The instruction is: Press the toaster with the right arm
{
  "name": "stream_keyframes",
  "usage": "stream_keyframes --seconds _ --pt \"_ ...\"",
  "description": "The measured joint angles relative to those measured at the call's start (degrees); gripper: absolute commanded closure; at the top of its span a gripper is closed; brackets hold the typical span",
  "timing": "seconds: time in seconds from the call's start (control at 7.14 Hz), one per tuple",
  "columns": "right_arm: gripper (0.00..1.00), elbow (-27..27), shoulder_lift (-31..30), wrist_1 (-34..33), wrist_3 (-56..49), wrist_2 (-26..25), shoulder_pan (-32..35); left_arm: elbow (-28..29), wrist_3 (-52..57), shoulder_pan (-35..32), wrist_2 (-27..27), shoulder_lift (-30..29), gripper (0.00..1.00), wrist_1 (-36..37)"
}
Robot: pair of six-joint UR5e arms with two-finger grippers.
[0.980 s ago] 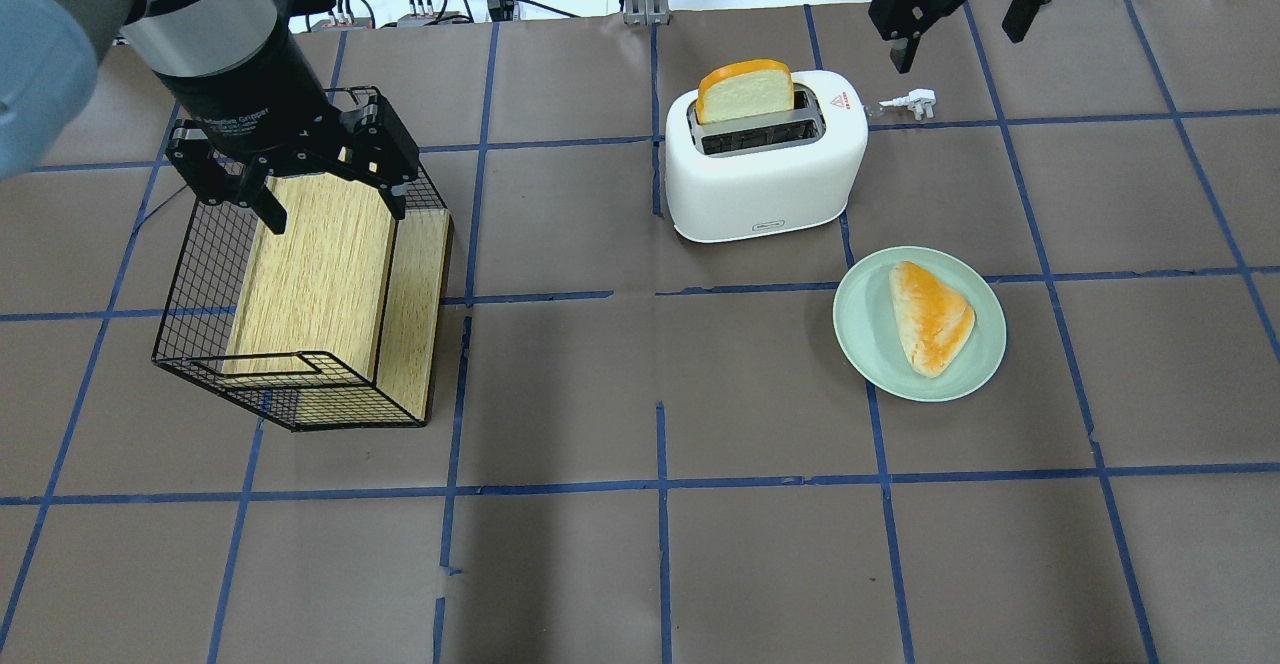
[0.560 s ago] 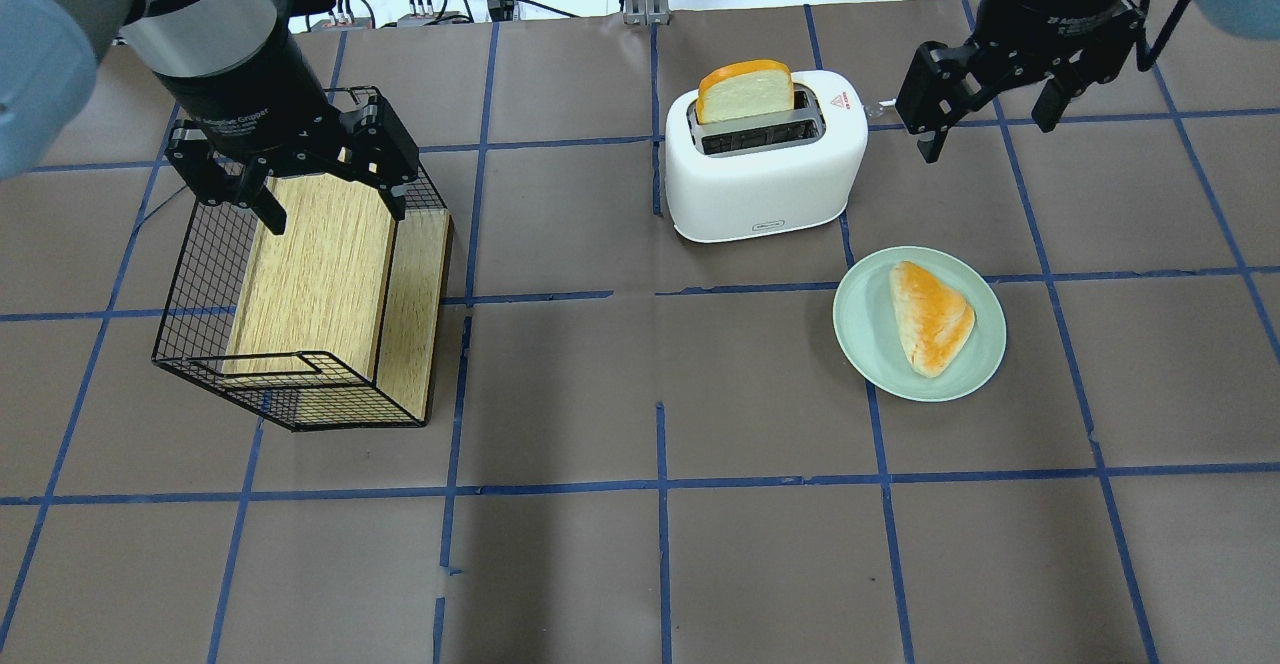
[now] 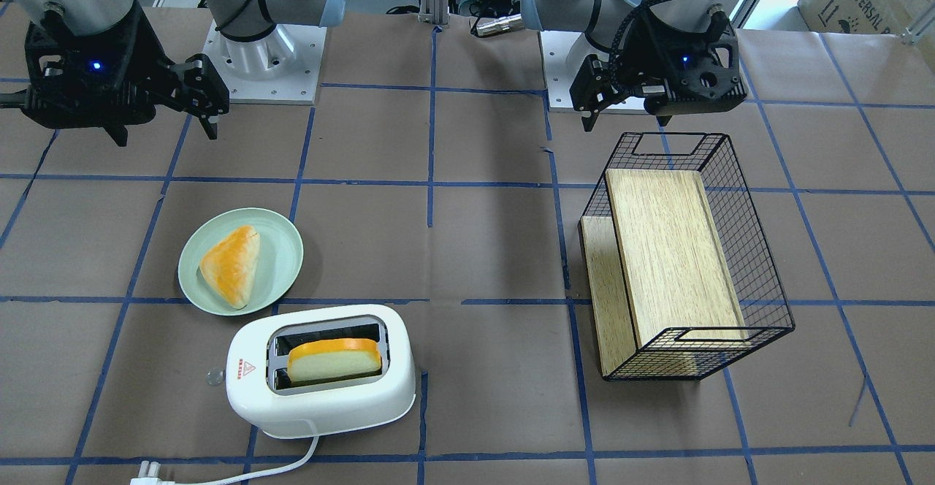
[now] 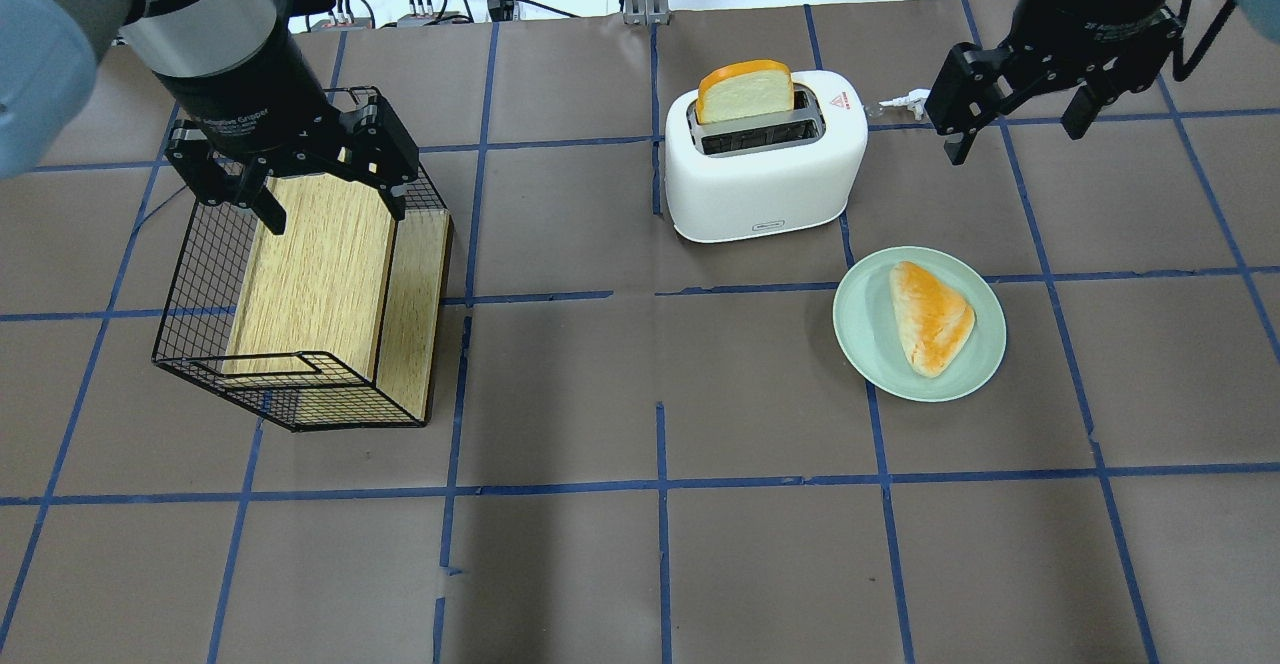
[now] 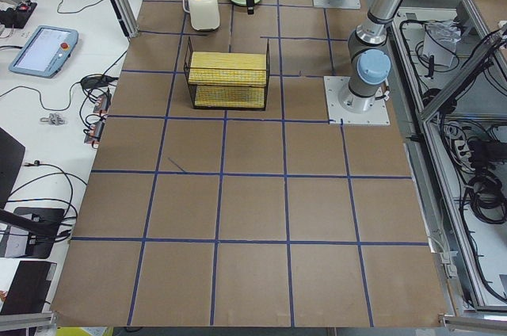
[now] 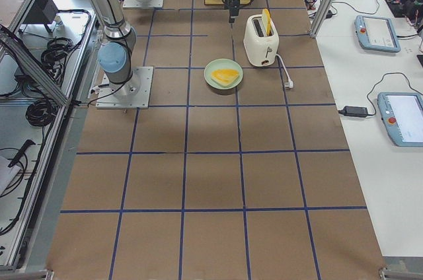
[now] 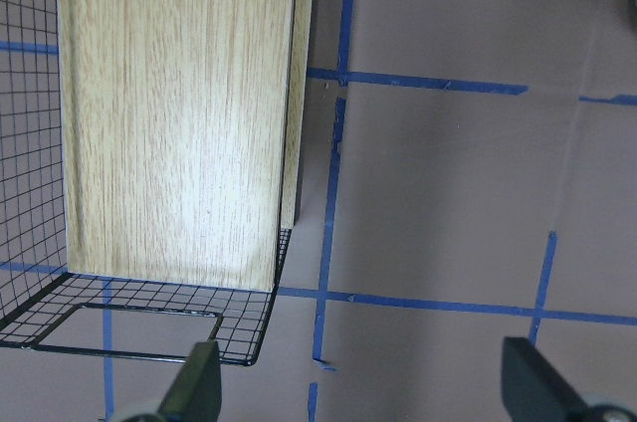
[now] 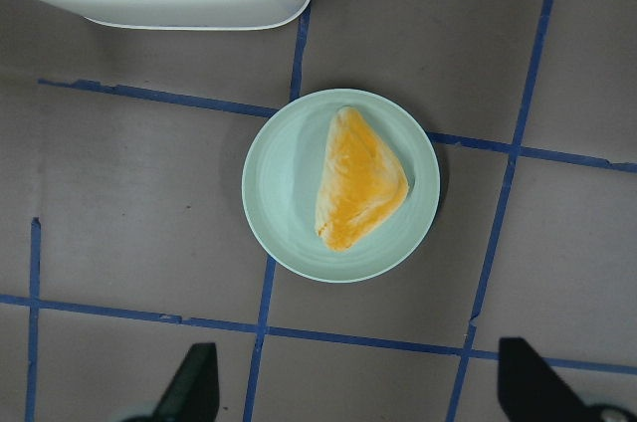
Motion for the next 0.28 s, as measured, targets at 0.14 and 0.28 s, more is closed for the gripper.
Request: stream_keyframes --seconds 0.14,0.28 --pt "0.00 0.2 0.0 -0.8 0.7 1.0 0.0 0.0 0.0 0.0 0.0 0.0 0.00 0.0" --pt "0.00 0.4 0.1 -1.1 1.8 1.4 0.0 0.0 0.0 0.0 0.0 0.0 0.00 0.0"
